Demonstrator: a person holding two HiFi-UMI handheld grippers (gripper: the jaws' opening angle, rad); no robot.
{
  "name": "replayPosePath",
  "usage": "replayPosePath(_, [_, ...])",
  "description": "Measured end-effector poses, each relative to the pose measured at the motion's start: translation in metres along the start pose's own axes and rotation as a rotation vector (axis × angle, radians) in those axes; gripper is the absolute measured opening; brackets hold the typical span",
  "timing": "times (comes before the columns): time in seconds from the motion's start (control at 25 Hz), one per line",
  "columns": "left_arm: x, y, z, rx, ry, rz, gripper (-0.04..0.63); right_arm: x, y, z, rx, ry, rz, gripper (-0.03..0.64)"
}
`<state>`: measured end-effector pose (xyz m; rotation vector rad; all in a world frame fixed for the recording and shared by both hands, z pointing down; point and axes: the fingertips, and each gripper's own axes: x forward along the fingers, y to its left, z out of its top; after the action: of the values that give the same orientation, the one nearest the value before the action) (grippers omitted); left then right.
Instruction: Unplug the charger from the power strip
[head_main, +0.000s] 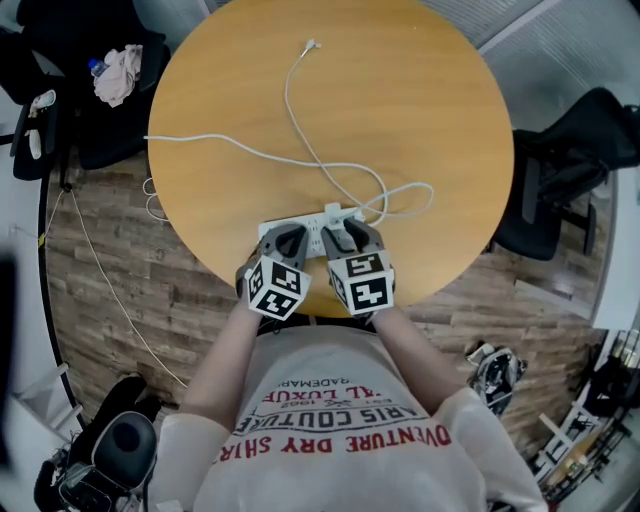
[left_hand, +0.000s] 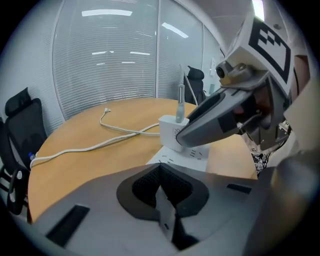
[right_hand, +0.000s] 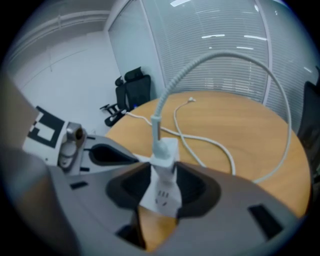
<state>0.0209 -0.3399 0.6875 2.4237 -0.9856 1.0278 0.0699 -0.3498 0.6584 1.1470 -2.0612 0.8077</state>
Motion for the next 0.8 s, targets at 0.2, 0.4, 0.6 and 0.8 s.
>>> replayPosePath(0.2, [0.001,0.001,-0.002,-0.068,0.029,-0.073,0.032,0.01,-0.001,0.003,-0.011,0.026,-0.022,0.169])
replayPosePath(0.4, [0.002,0.001,-0.001,-0.068,0.042,-0.115,0.032,0.018,-0.004,0.002,-0.016,0.065,-0.066,0.17])
replayPosePath(0.6, [0.003,0.002,-0.001,-0.062,0.032,-0.094,0.032,0.021,-0.006,0.003,-0.049,0.075,-0.112,0.173])
replayPosePath(0.8, [0.003,0.003,-0.001,-0.093,0.038,-0.097,0.032,0.016,-0.004,0.0,-0.098,0.101,-0.155,0.167])
